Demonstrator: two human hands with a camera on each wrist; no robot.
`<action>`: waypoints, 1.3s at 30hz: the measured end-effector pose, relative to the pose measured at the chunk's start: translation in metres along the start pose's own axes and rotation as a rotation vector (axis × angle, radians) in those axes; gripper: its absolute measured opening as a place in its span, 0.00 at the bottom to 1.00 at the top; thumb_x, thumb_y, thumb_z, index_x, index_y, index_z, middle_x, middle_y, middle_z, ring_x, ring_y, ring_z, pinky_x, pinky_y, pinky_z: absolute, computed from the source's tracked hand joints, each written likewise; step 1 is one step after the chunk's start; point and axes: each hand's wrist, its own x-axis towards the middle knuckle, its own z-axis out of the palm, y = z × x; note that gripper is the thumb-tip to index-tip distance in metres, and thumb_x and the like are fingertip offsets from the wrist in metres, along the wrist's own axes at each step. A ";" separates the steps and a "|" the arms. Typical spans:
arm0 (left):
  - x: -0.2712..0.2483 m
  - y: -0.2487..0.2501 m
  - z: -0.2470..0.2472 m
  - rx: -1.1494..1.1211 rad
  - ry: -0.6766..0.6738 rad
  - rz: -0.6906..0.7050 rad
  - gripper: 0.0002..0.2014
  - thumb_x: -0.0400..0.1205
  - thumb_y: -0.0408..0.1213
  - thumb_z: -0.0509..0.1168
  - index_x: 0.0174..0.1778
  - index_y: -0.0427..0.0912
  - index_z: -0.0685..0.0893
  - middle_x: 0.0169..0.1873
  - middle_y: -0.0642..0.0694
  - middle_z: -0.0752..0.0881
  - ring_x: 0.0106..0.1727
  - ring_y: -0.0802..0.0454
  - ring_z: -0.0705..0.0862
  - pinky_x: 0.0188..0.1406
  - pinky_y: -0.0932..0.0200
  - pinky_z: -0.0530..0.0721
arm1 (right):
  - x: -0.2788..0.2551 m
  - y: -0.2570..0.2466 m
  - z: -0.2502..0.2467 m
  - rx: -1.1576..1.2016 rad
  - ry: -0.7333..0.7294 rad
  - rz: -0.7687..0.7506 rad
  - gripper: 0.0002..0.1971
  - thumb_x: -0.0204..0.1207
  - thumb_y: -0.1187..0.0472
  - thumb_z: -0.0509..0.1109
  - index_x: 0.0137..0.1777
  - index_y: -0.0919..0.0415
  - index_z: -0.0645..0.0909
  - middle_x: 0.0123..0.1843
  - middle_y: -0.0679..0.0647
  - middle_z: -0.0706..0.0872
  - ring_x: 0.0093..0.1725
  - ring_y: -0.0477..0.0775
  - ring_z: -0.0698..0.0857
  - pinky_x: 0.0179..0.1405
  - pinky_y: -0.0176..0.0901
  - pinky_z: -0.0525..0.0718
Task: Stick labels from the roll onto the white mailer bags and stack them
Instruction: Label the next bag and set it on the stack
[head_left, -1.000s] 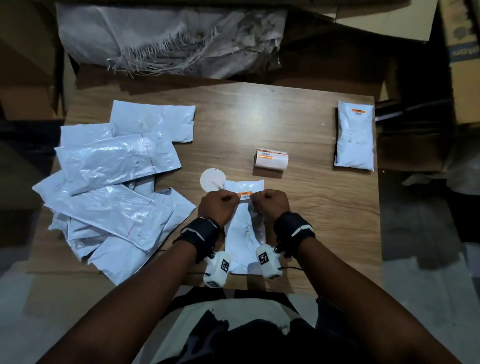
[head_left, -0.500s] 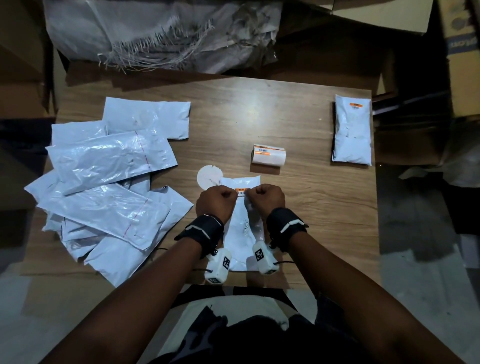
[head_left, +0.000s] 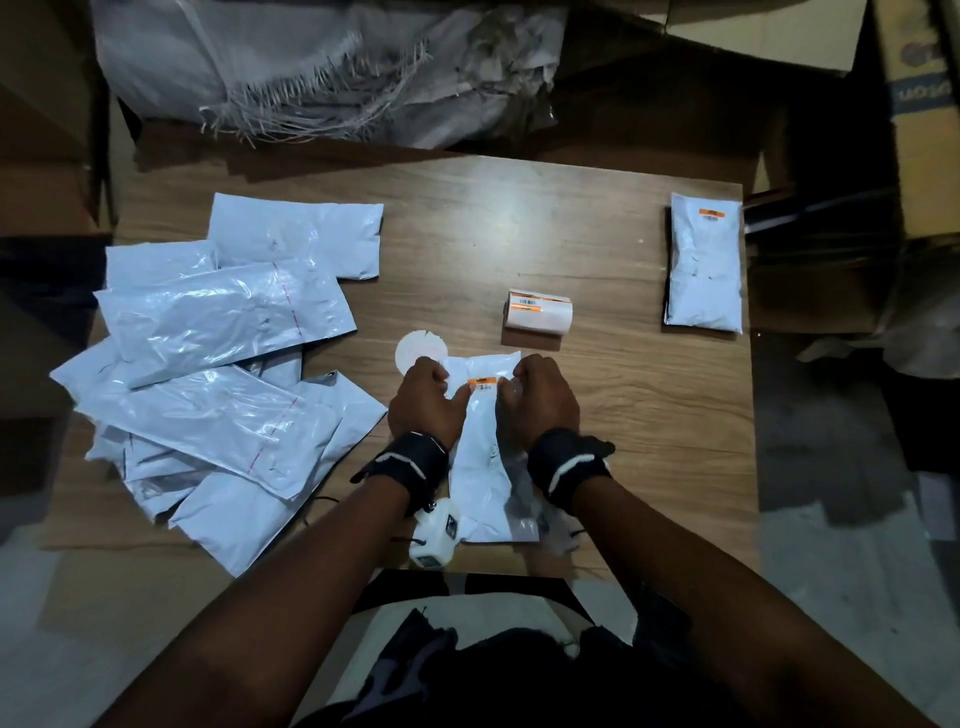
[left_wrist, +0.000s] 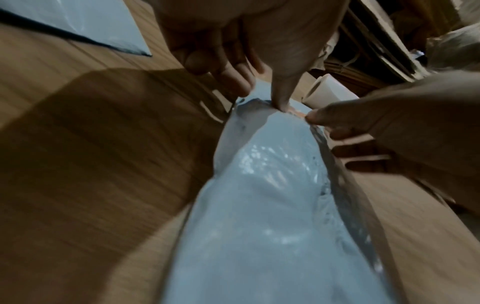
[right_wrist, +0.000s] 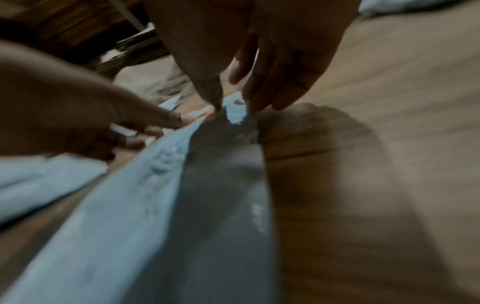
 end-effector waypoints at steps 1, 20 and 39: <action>-0.003 -0.003 0.002 0.048 0.030 0.134 0.15 0.77 0.50 0.70 0.56 0.50 0.81 0.53 0.48 0.84 0.52 0.45 0.84 0.49 0.49 0.85 | -0.004 0.004 0.004 -0.082 0.027 -0.151 0.13 0.79 0.52 0.65 0.58 0.57 0.81 0.61 0.57 0.82 0.58 0.61 0.81 0.52 0.50 0.80; -0.030 -0.043 -0.027 0.155 -0.499 0.097 0.24 0.79 0.52 0.68 0.65 0.46 0.71 0.55 0.46 0.85 0.55 0.42 0.84 0.50 0.53 0.79 | -0.062 0.037 0.006 0.025 -0.236 0.096 0.22 0.70 0.46 0.73 0.61 0.53 0.78 0.54 0.49 0.83 0.50 0.52 0.82 0.45 0.41 0.76; -0.012 0.055 -0.045 -0.437 -0.619 0.342 0.47 0.78 0.33 0.73 0.79 0.78 0.52 0.69 0.61 0.81 0.65 0.65 0.82 0.62 0.58 0.85 | -0.043 0.042 -0.085 0.633 -0.184 -0.015 0.48 0.69 0.62 0.82 0.82 0.38 0.58 0.59 0.50 0.87 0.57 0.52 0.86 0.46 0.38 0.86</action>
